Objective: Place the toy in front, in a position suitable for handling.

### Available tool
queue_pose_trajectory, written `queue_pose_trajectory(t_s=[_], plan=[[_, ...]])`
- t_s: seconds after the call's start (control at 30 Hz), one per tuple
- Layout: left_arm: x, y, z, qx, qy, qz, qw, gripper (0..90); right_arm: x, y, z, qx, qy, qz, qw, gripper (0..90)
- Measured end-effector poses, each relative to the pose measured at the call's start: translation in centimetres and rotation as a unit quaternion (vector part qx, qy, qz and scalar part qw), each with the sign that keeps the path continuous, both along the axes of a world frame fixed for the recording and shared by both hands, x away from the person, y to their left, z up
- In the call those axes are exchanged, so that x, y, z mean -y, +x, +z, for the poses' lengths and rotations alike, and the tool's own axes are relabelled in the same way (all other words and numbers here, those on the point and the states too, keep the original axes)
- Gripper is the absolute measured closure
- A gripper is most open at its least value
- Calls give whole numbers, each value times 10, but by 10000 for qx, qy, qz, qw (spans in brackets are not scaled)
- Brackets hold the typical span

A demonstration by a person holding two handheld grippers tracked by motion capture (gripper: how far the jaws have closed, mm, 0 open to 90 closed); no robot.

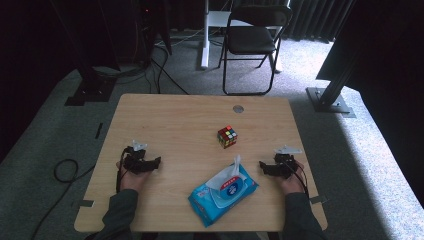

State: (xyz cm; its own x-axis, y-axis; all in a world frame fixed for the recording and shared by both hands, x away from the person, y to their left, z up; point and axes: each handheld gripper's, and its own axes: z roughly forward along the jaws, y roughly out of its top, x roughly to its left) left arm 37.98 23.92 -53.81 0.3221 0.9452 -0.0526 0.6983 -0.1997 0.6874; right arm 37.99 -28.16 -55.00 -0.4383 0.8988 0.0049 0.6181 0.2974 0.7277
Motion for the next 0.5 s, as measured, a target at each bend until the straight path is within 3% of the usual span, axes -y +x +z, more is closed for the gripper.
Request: queue_pose_trajectory(t_s=[0.2,0.5], plan=[[-1,3,4,-115,204,-107,9997,258,0,0,0,-17,8,-21,10000,149],[9,12,22,-113,183,-282,9994,258,0,0,0,-17,7,-57,10000,148]])
